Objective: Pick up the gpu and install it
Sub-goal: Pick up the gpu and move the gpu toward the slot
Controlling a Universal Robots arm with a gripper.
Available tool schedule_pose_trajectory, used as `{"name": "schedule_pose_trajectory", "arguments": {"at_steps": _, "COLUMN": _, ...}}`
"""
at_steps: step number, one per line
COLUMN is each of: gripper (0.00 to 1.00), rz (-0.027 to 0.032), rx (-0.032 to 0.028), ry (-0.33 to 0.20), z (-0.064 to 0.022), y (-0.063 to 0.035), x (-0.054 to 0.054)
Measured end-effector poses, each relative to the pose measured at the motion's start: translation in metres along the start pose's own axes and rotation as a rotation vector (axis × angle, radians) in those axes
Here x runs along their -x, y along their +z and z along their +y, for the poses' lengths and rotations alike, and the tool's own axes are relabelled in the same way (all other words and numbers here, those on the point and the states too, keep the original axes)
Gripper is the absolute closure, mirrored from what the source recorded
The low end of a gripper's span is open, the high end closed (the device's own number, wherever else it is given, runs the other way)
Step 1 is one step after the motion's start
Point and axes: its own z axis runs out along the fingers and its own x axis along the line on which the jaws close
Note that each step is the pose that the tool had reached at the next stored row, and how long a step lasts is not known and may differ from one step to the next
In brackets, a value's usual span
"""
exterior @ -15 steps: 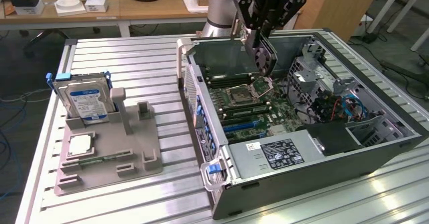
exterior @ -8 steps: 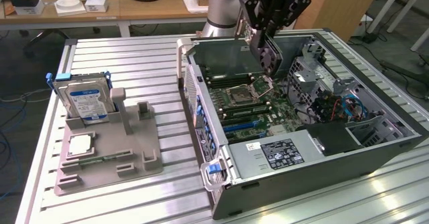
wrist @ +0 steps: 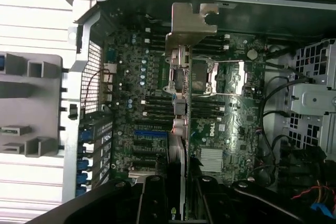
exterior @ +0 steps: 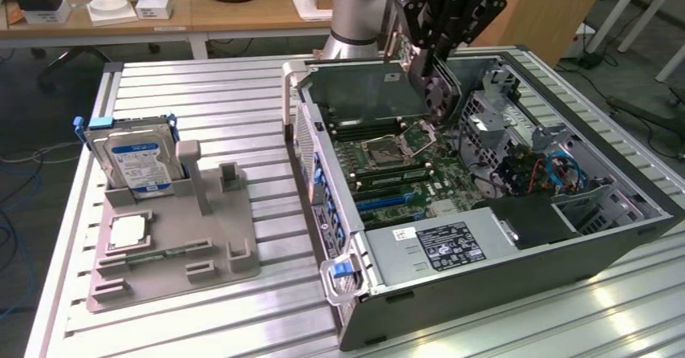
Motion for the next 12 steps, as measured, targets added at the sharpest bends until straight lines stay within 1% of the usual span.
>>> {"name": "schedule_pose_trajectory", "arguments": {"at_steps": 12, "gripper": 0.74, "rz": -0.0015, "rx": 0.0005, "ry": 0.039, "z": -0.0007, "y": 0.0023, "x": 0.012}}
